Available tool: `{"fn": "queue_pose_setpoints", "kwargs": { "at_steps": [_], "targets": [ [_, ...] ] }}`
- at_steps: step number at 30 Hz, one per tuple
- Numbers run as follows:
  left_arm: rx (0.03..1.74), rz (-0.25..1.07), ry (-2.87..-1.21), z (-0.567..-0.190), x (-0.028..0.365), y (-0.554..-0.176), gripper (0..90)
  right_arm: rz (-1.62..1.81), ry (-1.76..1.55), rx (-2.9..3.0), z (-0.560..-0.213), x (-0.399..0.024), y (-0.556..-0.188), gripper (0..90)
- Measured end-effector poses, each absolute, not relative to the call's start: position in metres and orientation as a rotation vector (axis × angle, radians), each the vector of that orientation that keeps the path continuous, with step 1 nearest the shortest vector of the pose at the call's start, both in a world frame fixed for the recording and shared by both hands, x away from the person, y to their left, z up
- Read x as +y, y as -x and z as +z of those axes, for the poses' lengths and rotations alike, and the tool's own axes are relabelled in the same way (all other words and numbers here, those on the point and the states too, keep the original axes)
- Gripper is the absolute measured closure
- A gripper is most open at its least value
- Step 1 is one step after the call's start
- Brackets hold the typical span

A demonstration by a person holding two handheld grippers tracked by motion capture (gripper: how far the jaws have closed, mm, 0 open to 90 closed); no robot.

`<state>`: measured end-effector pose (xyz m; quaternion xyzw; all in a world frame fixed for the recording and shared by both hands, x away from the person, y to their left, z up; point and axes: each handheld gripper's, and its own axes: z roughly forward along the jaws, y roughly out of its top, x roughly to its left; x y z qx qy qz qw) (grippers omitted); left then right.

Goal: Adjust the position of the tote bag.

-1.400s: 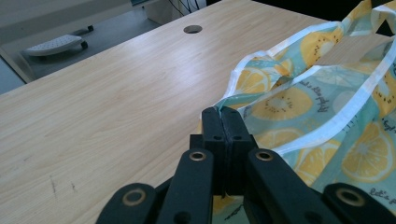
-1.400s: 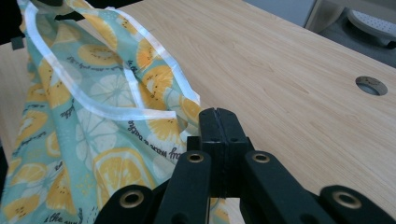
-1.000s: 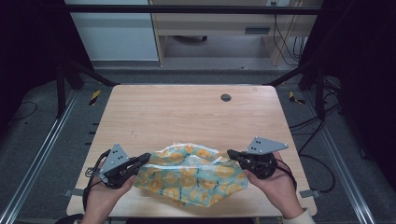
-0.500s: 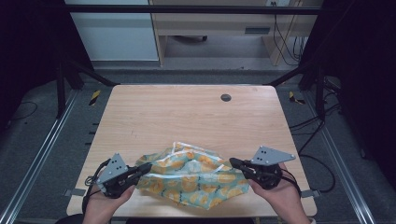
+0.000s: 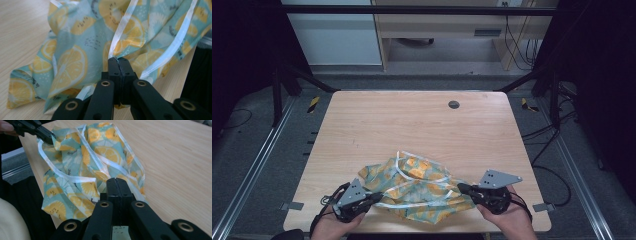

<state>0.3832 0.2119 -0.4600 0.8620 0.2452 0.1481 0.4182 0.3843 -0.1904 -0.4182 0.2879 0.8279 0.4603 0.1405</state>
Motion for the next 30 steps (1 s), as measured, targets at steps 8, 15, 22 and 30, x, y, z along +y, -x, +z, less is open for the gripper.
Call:
{"fn": "queue_pose_setpoints", "kwargs": {
  "at_steps": [8, 15, 22, 30],
  "targets": [
    [0.582, 0.412, -2.25, -0.472, 0.202, -0.388, 90.0, 1.31, -0.872, 2.424, -0.44, -0.192, -0.388, 90.0],
    [0.614, 0.43, -2.269, -0.476, 0.199, -0.399, 90.0, 1.262, -0.904, 2.453, -0.459, -0.193, -0.394, 90.0],
    [0.619, 0.463, -2.301, -0.48, 0.195, -0.406, 90.0, 1.193, -0.929, 2.486, -0.47, -0.193, -0.402, 90.0],
    [0.613, 0.477, -2.315, -0.48, 0.195, -0.406, 90.0, 1.175, -0.94, 2.514, -0.479, -0.191, -0.405, 90.0]
  ]
}}
